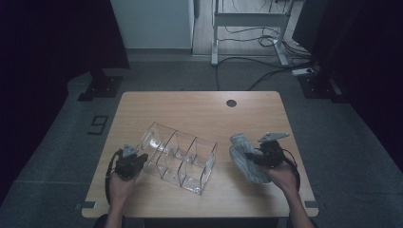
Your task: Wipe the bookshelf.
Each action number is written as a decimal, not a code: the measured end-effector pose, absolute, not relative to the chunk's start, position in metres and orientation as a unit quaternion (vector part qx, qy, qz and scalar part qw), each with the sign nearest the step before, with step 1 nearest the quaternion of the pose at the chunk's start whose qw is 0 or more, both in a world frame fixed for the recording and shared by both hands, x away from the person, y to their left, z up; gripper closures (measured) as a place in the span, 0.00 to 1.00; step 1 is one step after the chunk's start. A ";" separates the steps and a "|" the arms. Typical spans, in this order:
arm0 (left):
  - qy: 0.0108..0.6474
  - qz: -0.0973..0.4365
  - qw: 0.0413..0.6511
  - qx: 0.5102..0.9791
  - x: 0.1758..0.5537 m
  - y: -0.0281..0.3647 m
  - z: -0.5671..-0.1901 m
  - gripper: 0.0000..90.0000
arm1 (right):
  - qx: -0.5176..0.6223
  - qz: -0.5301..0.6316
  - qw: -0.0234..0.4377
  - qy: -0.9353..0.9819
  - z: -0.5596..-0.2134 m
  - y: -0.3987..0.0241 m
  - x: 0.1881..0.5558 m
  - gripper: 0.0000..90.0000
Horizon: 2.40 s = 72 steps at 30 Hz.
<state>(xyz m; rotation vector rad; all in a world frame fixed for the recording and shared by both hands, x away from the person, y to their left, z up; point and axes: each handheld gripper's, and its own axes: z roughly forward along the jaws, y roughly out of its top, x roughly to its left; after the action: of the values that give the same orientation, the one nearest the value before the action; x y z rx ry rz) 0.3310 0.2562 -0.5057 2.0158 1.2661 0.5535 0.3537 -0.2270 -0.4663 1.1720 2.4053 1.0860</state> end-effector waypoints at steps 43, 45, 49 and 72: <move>0.477 0.238 0.305 0.789 0.342 0.240 -0.504 0.96 | 0.276 0.437 0.090 0.851 -0.445 -0.146 0.332 0.74; 0.477 0.238 0.304 0.789 0.342 0.240 -0.504 0.96 | 0.270 0.438 0.089 0.853 -0.444 -0.144 0.329 0.74; 0.478 0.239 0.303 0.789 0.342 0.239 -0.504 0.96 | 0.261 0.435 0.086 0.858 -0.442 -0.139 0.322 0.74; 0.491 0.246 0.293 0.783 0.341 0.238 -0.504 0.95 | 0.214 0.420 0.065 0.880 -0.439 -0.113 0.284 0.74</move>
<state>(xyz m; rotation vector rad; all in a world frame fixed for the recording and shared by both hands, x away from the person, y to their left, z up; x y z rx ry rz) 0.3411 0.2384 -0.5037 2.0855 1.3076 0.6563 0.2835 -0.1130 -0.4394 0.6459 2.6543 1.2677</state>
